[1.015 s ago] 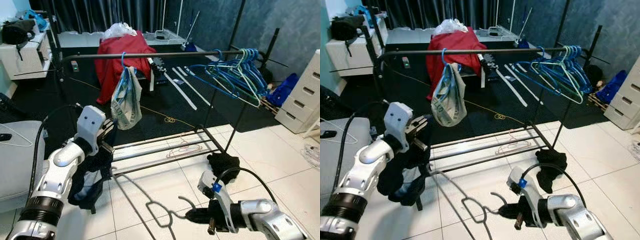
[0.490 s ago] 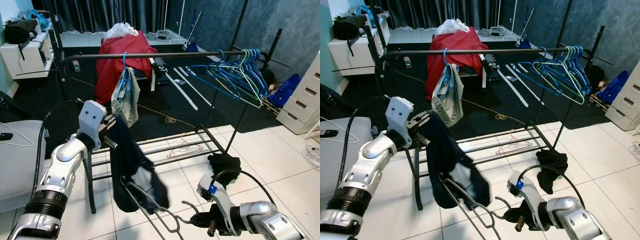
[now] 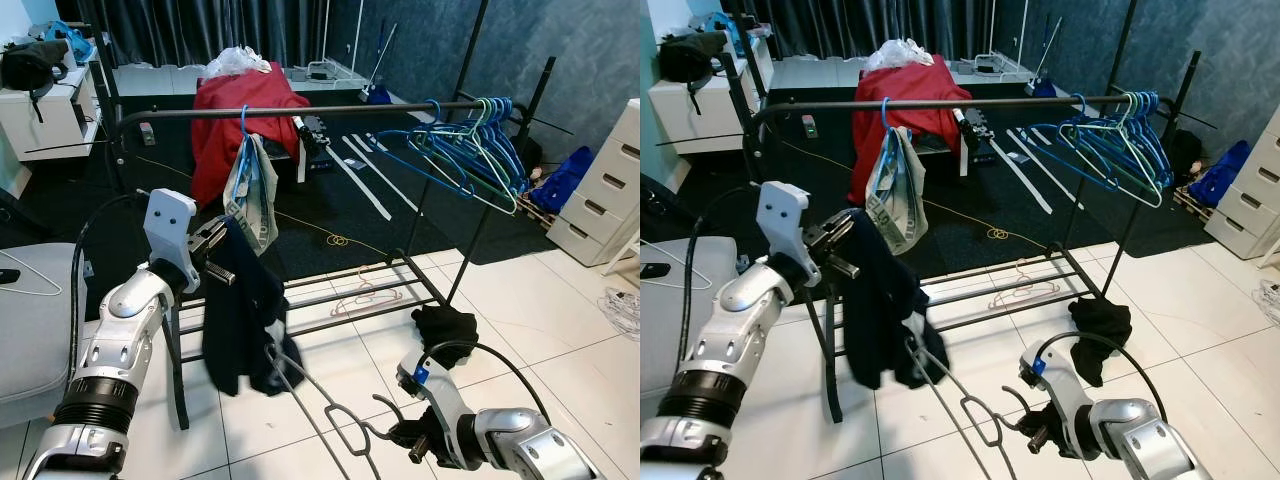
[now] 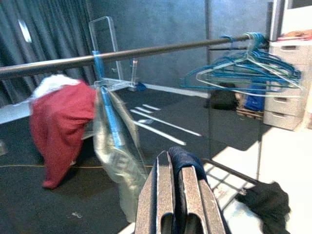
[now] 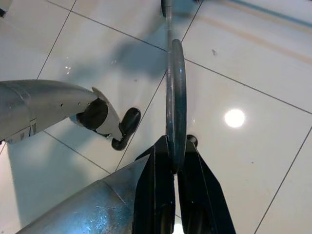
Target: Hang hanger
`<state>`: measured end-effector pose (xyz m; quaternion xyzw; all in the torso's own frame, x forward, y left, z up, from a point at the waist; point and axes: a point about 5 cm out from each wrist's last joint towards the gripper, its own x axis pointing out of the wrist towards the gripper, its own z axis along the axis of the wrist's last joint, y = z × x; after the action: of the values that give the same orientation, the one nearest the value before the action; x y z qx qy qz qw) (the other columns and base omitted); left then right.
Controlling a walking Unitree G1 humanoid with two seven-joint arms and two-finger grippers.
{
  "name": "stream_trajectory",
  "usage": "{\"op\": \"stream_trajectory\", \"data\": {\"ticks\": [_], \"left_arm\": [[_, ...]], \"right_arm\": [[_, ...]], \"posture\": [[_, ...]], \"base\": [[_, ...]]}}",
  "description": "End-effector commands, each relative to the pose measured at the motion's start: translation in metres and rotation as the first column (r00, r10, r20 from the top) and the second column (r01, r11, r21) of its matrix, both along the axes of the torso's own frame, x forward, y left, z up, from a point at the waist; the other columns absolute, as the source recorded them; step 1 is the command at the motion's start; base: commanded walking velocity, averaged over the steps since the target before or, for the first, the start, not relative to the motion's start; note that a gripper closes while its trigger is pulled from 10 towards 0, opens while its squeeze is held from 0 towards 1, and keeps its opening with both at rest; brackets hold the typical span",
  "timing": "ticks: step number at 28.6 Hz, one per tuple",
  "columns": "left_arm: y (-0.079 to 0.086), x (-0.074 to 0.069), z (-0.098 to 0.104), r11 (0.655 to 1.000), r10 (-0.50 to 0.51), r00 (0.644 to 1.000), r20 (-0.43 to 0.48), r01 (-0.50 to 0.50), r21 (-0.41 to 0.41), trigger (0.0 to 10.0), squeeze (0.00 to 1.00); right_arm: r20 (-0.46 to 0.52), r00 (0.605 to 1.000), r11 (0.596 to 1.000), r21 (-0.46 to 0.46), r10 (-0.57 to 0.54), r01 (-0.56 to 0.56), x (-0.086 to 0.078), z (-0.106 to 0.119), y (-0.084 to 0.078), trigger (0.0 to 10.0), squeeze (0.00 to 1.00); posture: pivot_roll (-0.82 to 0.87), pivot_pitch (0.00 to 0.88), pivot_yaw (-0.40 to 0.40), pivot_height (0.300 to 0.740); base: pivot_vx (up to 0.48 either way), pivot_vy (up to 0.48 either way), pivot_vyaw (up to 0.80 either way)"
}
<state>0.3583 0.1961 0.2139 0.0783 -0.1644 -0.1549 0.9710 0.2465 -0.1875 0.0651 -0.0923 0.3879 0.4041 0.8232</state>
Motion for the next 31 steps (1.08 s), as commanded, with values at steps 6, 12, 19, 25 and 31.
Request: {"op": "stream_trajectory", "data": {"ticks": [6, 12, 19, 25, 31], "left_arm": [[0.018, 0.01, 0.011, 0.99, 0.142, 0.99, 0.022, -0.142, -0.02, 0.0, 0.0], [0.015, 0.01, 0.013, 0.993, 0.119, 0.993, 0.025, -0.118, -0.022, 0.0, 0.0], [0.012, 0.01, 0.011, 0.995, 0.096, 0.995, 0.022, -0.096, -0.007, 0.0, 0.0], [0.011, 0.011, 0.009, 0.995, 0.096, 0.995, 0.022, -0.096, -0.001, 0.0, 0.0], [0.011, 0.01, 0.008, 0.996, 0.088, 0.996, 0.02, -0.088, 0.004, 0.0, 0.0]], "right_arm": [[-0.059, 0.993, 0.994, -0.043, 0.1, -0.103, -0.012, -0.001, -0.006, 10.0, 0.0], [-0.039, 0.997, 0.997, -0.03, 0.073, -0.074, -0.008, 0.0, -0.005, 10.0, 0.0], [0.033, 0.999, 0.999, -0.027, 0.031, -0.031, 0.007, 0.013, -0.009, 10.0, 0.0], [0.075, 0.997, 0.999, -0.04, 0.014, -0.011, 0.013, 0.022, -0.011, 10.0, 0.0], [0.077, 0.997, 0.999, -0.039, 0.005, -0.002, 0.013, 0.024, -0.011, 10.0, 0.0]], "posture": [[-0.11, 0.054, -0.034, 0.74], [-0.11, 0.053, -0.034, 0.74], [-0.1, 0.052, -0.036, 0.74], [-0.1, 0.052, -0.036, 0.74], [-0.1, 0.052, -0.033, 0.74]], "base": [[0.0, 0.0, 0.0], [0.0, 0.0, 0.0], [0.0, 0.0, 0.0], [0.0, 0.0, 0.0], [0.0, 0.0, 0.0]]}}
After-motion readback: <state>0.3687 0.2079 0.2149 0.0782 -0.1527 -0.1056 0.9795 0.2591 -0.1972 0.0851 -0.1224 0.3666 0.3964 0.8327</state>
